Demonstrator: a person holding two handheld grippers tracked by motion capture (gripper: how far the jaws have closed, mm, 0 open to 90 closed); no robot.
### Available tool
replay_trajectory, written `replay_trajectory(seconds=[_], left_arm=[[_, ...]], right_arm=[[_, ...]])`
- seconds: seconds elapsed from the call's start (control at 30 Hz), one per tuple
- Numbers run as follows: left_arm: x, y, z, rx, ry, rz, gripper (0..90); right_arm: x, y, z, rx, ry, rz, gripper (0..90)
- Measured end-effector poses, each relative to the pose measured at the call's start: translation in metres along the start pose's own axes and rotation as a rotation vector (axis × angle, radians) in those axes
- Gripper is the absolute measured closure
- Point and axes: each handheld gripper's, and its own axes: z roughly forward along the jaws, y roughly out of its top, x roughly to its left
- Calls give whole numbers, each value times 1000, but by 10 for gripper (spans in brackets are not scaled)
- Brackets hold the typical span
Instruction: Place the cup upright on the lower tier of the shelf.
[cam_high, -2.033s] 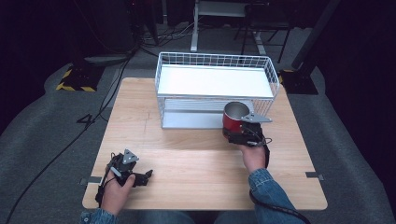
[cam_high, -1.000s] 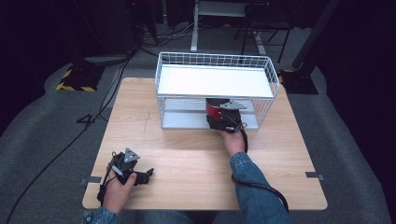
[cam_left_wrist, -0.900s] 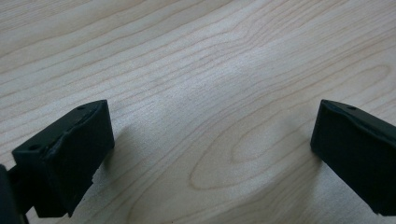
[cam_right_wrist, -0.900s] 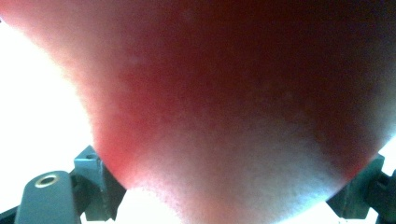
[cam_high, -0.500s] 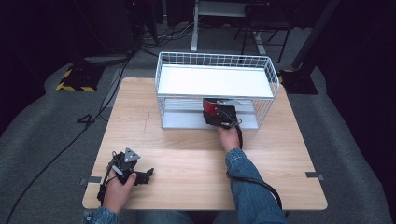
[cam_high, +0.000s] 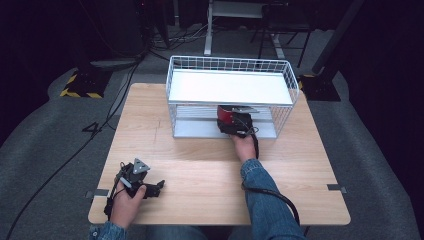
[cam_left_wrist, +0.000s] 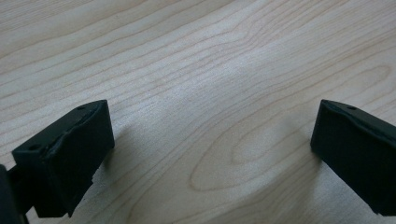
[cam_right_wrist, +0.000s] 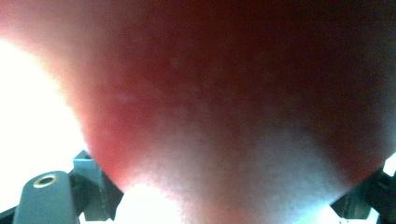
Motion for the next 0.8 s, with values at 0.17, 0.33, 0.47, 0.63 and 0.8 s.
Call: replay_trajectory(seconds=[0.17, 0.33, 0.47, 0.63, 0.8], left_arm=[[0, 0, 0, 1, 0, 0, 0], [0, 0, 0, 1, 1, 6, 0], [0, 1, 0, 1, 1, 5, 0], [1, 1, 1, -2, -3, 7, 0], [1, 1, 2, -3, -10, 9, 0]], right_arm=[[-1, 0, 0, -4, 4, -11, 158], [-3, 0, -1, -1, 18, -23, 134], [-4, -1, -3, 20, 5, -12, 8], [-7, -1, -13, 20, 25, 0, 3], [-7, -2, -30, 3, 33, -7, 0]])
